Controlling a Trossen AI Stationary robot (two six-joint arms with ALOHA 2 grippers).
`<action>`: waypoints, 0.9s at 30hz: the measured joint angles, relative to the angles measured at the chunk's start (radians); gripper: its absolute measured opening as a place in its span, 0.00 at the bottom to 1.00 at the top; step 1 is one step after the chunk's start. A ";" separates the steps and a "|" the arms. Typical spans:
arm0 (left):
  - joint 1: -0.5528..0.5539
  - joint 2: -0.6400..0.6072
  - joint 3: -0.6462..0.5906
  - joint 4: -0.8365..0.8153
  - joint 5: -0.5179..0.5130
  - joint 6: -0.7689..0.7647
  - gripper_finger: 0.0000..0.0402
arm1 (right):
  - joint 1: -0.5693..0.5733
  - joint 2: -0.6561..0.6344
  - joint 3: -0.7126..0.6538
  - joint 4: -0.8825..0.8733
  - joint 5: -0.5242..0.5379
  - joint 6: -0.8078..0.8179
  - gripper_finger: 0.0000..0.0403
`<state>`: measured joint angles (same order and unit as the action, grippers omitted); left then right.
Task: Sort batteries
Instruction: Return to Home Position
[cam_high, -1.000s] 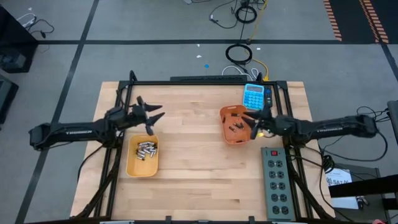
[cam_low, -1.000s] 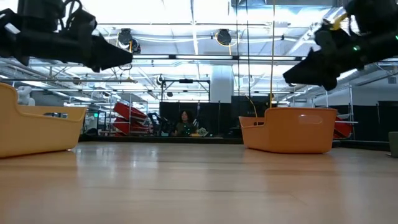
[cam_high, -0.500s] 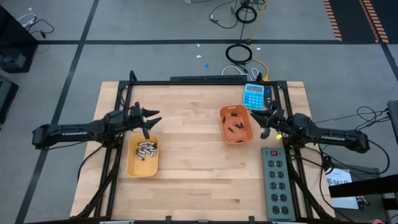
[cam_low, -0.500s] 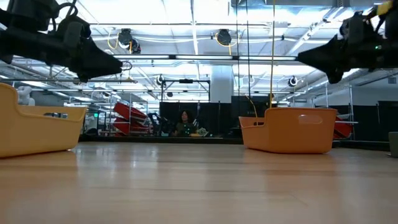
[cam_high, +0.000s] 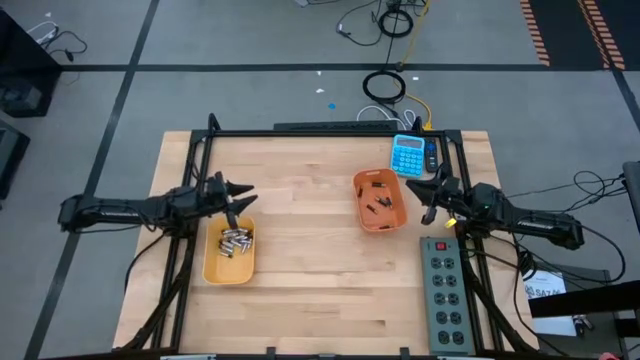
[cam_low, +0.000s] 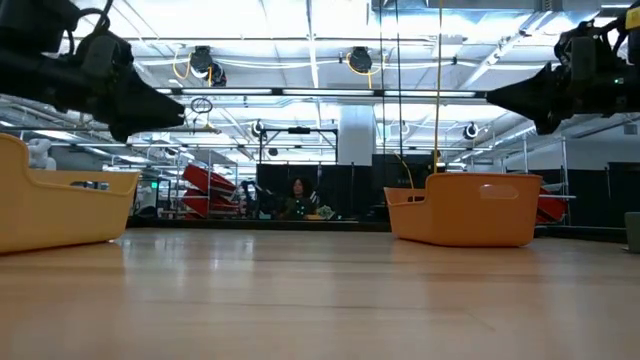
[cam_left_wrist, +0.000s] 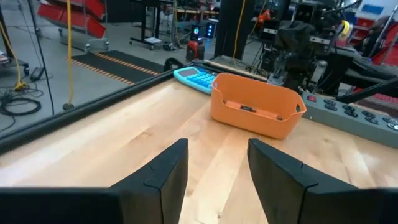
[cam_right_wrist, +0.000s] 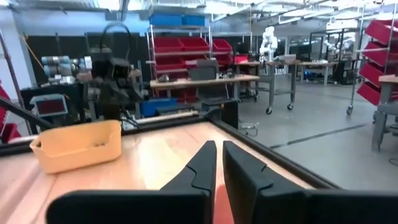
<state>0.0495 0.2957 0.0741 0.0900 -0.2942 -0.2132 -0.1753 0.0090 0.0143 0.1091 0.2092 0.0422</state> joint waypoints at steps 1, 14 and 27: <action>-0.009 -0.003 -0.019 0.020 -0.009 -0.009 0.44 | 0.000 0.000 0.000 0.005 0.000 -0.001 0.04; -0.059 -0.011 -0.067 0.093 -0.091 0.038 0.44 | 0.000 0.000 0.000 -0.053 0.028 -0.030 0.00; -0.058 -0.008 -0.068 -0.003 -0.237 0.051 0.44 | 0.000 0.001 0.000 -0.056 0.026 -0.376 0.00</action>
<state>-0.0090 0.2882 0.0063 0.0874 -0.5311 -0.1620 -0.1749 0.0097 0.0147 0.0536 0.2356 -0.3335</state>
